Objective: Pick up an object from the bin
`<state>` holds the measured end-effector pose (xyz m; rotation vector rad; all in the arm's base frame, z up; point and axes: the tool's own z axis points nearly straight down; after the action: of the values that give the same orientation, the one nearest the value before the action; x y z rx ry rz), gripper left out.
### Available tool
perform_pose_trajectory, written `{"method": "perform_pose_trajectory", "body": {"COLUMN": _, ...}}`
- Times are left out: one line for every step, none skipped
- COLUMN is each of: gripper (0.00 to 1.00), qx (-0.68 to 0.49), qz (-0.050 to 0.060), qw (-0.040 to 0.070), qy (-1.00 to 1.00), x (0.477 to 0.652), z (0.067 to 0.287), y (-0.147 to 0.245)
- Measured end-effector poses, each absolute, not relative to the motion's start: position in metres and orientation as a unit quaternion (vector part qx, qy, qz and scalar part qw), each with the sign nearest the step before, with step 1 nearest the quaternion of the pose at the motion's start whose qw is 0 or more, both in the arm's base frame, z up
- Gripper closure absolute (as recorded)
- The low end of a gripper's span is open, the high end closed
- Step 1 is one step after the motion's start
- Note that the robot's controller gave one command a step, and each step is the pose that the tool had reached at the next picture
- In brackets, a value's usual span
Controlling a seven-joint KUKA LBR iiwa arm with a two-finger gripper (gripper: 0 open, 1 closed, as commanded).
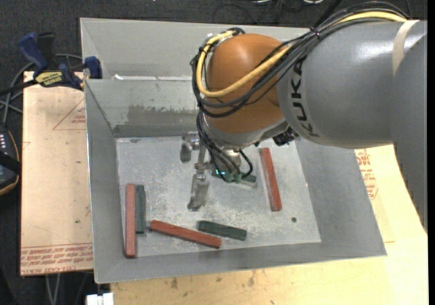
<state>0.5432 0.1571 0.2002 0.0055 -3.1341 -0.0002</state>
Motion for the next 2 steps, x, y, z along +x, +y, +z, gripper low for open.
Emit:
{"method": "perform_pose_trajectory", "body": {"gripper": 0.0, "qx": 0.054, "qz": 0.0, "qw": 0.0, "qy": -0.999, "x": 0.4943, "z": 0.0696, "y": 0.1355}}
{"method": "perform_pose_trajectory", "body": {"gripper": 1.0, "qx": 0.054, "qz": -0.001, "qw": 0.0, "qy": -0.999, "x": 0.4949, "z": 0.0722, "y": 0.136}}
